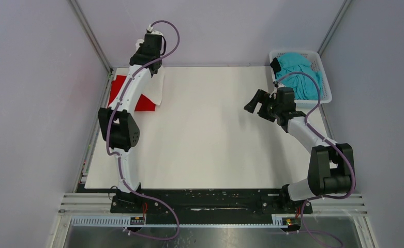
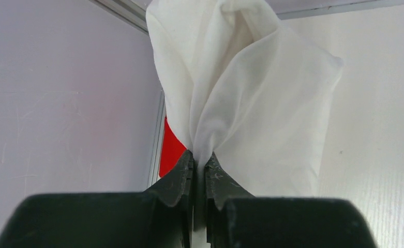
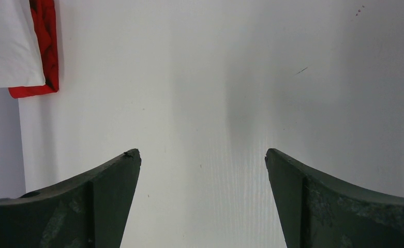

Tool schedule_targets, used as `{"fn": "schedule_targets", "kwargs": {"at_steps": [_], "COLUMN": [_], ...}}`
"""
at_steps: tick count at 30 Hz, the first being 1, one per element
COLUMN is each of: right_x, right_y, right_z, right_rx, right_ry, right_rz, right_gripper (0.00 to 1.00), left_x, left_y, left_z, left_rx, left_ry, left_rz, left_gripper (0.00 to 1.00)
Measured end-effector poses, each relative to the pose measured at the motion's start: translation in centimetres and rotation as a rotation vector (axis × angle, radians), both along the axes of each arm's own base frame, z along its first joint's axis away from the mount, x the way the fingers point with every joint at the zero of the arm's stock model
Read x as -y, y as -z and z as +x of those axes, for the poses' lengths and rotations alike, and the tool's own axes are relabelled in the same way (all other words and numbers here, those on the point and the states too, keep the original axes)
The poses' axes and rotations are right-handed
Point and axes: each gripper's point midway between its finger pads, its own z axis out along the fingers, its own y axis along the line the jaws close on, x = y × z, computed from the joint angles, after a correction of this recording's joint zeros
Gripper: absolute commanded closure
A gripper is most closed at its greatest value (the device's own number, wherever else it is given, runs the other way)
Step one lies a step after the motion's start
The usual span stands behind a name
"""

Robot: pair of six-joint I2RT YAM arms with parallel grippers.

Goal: Fold and stack the t-shirts
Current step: Put the neatly folded tshirt into the corner of the board with the left arm

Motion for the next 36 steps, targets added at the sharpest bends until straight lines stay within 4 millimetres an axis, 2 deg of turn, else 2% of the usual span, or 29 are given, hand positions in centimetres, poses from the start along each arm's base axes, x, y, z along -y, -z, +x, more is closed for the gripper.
{"fn": "schedule_targets", "kwargs": {"at_steps": [4,13,20,26,28,30,31,32,33,34,36], "right_x": [0.0,0.3,0.5,0.6,0.6,0.6,0.6,0.6,0.6,0.7,0.8], "right_y": [0.1,0.5,1.2,1.4,1.4,1.4,1.4,1.4,1.4,1.4,1.4], "right_z": [-0.1,-0.3,-0.7,-0.7,-0.7,-0.7,-0.7,-0.7,-0.7,-0.6,-0.7], "right_rx": [-0.005,-0.020,-0.058,-0.067,-0.070,-0.070,-0.070,-0.071,-0.072,-0.071,-0.074], "right_ry": [0.000,0.005,0.013,0.014,0.015,0.014,0.015,0.015,0.015,0.019,0.024], "right_rz": [-0.001,-0.016,-0.027,-0.033,-0.033,-0.034,-0.034,-0.035,-0.035,-0.038,-0.042], "right_gripper": [0.01,0.01,0.01,0.00,0.00,0.01,0.02,0.02,0.02,0.02,0.02], "left_x": [-1.5,-7.4,-11.9,-14.0,-14.5,-15.1,-15.4,-15.7,-16.0,-16.3,-16.7], "left_y": [1.3,7.5,9.4,10.8,11.7,12.5,13.0,13.2,13.4,13.5,13.4], "left_z": [0.6,2.5,2.7,3.1,3.3,3.2,3.2,3.1,3.0,2.8,2.6], "left_rx": [-0.017,-0.108,-0.112,-0.103,-0.108,-0.115,-0.118,-0.119,-0.121,-0.122,-0.115], "left_ry": [-0.040,-0.149,-0.239,-0.278,-0.290,-0.310,-0.323,-0.336,-0.349,-0.365,-0.392], "left_rz": [0.024,0.094,0.099,0.097,0.096,0.098,0.102,0.107,0.113,0.122,0.134], "left_gripper": [1.00,1.00,1.00,1.00,0.92,0.91,0.86,0.72,0.40,0.04,0.01]}}
